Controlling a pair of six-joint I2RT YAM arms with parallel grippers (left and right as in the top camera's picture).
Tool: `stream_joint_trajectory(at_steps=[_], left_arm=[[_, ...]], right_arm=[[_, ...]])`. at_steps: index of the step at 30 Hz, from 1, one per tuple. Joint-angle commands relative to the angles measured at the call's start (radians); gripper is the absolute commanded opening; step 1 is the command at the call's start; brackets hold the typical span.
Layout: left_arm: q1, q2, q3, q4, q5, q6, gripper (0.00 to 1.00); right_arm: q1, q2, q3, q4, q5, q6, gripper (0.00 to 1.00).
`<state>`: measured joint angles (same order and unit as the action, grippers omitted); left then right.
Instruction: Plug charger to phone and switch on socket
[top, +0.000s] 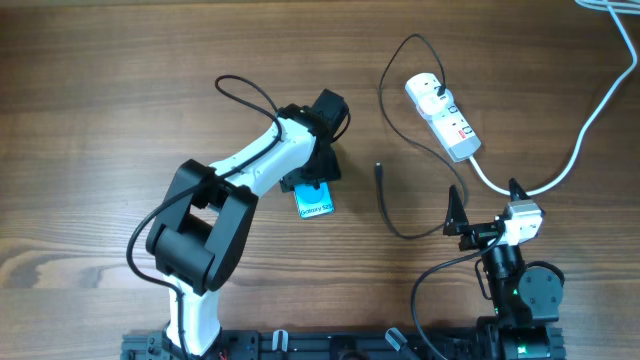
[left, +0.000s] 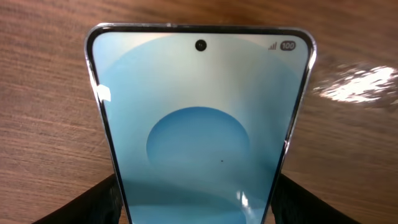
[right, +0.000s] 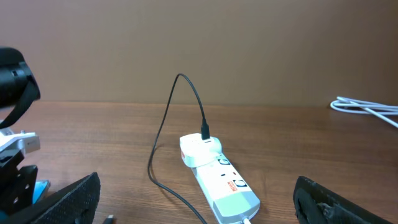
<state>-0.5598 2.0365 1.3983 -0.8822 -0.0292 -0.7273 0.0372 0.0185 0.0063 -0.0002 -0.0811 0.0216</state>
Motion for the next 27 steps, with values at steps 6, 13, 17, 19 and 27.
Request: stream_joint_trajectory(at_steps=[6,13,17,19,27], left_arm=[[0.008,0.004,0.035,-0.009,0.005,-0.014,0.73],[-0.016,0.006,-0.076,0.079,-0.028,-0.042,0.82],[-0.016,0.006,-0.086,0.082,-0.028,-0.044,0.97],[-0.016,0.006,-0.086,0.079,-0.028,-0.044,0.98],[-0.013,-0.043,0.030,-0.001,-0.024,-0.040,0.99]], right_arm=[[-0.004,-0.005,-0.001,0.002,0.011,0.007,1.00],[-0.004,-0.005,-0.001,0.002,0.011,0.007,1.00],[-0.004,-0.005,-0.001,0.002,0.011,0.007,1.00],[-0.004,-0.005,-0.001,0.002,0.011,0.007,1.00],[-0.004,-0.005,-0.001,0.002,0.011,0.007,1.00]])
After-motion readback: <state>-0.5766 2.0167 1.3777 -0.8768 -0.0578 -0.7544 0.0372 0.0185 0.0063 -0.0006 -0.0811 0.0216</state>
